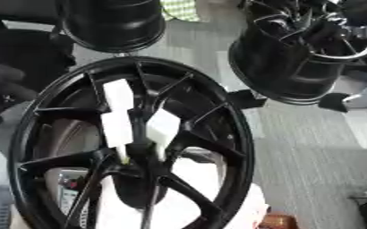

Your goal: Pull the pin out of the wheel hub.

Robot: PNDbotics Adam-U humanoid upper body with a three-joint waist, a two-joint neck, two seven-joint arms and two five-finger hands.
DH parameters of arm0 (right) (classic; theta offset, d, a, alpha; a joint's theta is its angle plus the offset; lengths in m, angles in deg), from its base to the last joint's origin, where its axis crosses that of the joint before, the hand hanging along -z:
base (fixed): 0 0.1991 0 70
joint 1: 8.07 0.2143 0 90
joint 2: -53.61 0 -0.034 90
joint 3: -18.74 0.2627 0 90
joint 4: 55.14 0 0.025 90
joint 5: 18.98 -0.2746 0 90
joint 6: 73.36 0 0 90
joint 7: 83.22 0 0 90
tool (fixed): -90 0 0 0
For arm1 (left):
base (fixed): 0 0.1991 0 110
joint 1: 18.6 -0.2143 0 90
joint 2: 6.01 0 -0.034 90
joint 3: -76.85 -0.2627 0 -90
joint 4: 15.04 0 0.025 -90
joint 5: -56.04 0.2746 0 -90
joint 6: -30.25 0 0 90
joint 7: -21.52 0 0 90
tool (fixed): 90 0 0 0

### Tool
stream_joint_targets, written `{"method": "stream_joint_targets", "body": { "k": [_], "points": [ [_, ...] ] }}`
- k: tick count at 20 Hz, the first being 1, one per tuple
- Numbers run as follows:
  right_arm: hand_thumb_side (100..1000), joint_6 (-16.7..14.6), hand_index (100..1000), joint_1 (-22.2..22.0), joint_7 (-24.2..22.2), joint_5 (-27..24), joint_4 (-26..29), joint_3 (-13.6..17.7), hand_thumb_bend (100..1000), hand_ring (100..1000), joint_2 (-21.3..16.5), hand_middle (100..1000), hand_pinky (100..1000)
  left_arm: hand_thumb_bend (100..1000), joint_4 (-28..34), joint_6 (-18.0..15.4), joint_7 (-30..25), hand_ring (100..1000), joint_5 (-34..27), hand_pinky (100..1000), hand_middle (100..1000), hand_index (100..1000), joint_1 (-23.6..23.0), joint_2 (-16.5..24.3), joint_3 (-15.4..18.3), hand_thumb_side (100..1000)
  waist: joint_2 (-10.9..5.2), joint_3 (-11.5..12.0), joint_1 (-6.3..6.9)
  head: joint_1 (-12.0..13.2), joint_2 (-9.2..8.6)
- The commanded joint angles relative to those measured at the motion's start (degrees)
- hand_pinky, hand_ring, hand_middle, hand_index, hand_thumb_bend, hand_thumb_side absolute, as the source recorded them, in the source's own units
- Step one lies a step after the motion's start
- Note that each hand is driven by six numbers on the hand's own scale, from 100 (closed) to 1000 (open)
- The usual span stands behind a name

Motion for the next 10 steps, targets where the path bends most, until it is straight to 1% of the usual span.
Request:
{"method": "stream_joint_targets", "body": {
  "k": [1, 6, 10],
  "points": [
    [471, 0.8, 814, 2.5, -1.1, 0.8, 0.3, -1.8, 269, 878, 1.3, 771, 919, 100, 1.0, -0.6, 1.5, 709, -0.7, 790, 758, 820, 0.9, 0.9, 1.5, 590, -1.05, 0.3, 0.3, -1.7, -0.4],
    [463, 2.5, 816, 5.6, -1.8, 2.1, 0.3, -5.5, 276, 882, 5.1, 774, 916, 100, 1.0, -2.4, 4.5, 719, -1.5, 793, 761, 821, 1.4, 1.8, 3.2, 587, -1.48, 1.0, 0.42, -3.8, 0.69],
    [458, 4.7, 816, 7.0, -1.9, 3.4, 0.3, -7.3, 284, 883, 7.5, 776, 916, 100, 1.0, -3.6, 6.7, 721, -2.1, 794, 760, 820, 1.8, 1.8, 4.5, 589, -1.68, 1.6, 0.47, -5.0, 1.41]
  ]
}}
